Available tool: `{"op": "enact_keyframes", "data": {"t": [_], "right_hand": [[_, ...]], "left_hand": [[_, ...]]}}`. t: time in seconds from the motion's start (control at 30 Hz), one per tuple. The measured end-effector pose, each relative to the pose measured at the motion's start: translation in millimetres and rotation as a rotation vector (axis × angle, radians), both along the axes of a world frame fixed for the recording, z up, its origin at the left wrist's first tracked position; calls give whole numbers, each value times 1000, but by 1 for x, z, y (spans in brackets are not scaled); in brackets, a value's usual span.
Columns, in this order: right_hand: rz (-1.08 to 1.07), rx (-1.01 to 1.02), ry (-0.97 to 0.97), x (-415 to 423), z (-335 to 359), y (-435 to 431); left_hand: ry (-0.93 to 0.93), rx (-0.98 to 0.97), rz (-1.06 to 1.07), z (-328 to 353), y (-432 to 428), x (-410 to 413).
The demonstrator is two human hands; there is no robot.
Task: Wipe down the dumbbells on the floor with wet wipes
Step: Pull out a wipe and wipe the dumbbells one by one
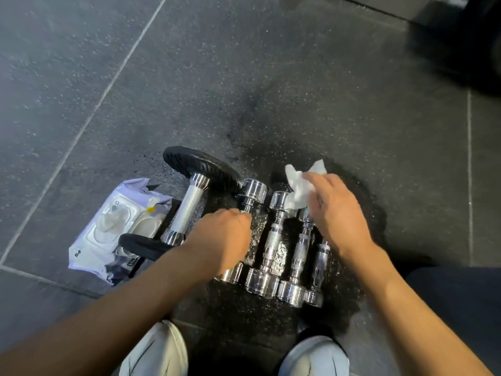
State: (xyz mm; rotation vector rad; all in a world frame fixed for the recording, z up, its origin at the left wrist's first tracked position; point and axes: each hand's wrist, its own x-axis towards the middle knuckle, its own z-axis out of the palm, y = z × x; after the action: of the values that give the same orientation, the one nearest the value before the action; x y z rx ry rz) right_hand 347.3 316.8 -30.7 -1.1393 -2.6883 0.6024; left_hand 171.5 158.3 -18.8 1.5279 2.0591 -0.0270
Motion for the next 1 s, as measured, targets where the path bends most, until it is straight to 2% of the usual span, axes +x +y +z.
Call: {"op": "enact_keyframes", "data": {"t": [0.07, 0.2, 0.3, 0.37, 0.43, 0.57, 0.73, 0.8, 0.9, 1.0], "right_hand": [[95, -47, -63, -8, -10, -6], [39, -62, -69, -5, -21, -38], [107, -153, -73, 8, -30, -74], [131, -217, -22, 16, -36, -87], [68, -265, 75, 21, -32, -85], [-104, -106, 226, 13, -12, -58], [-21, -27, 151, -12, -32, -40], [-2, 5, 143, -11, -37, -50], [30, -83, 169, 3, -44, -70], [35, -193, 132, 12, -46, -84]], "left_hand": [[-41, 48, 33, 3, 4, 2], [-120, 65, 27, 1, 5, 10], [-137, 74, 42, 0, 2, 11], [-158, 85, 44, -1, 0, 10], [-181, 71, 41, 0, -1, 11], [-234, 28, 46, 1, -2, 13], [-192, 18, 92, 0, 3, 11], [-201, 83, 134, 0, 5, 9], [-226, 178, 34, -3, 6, 5], [-212, 134, -137, -9, 8, 7]]}}
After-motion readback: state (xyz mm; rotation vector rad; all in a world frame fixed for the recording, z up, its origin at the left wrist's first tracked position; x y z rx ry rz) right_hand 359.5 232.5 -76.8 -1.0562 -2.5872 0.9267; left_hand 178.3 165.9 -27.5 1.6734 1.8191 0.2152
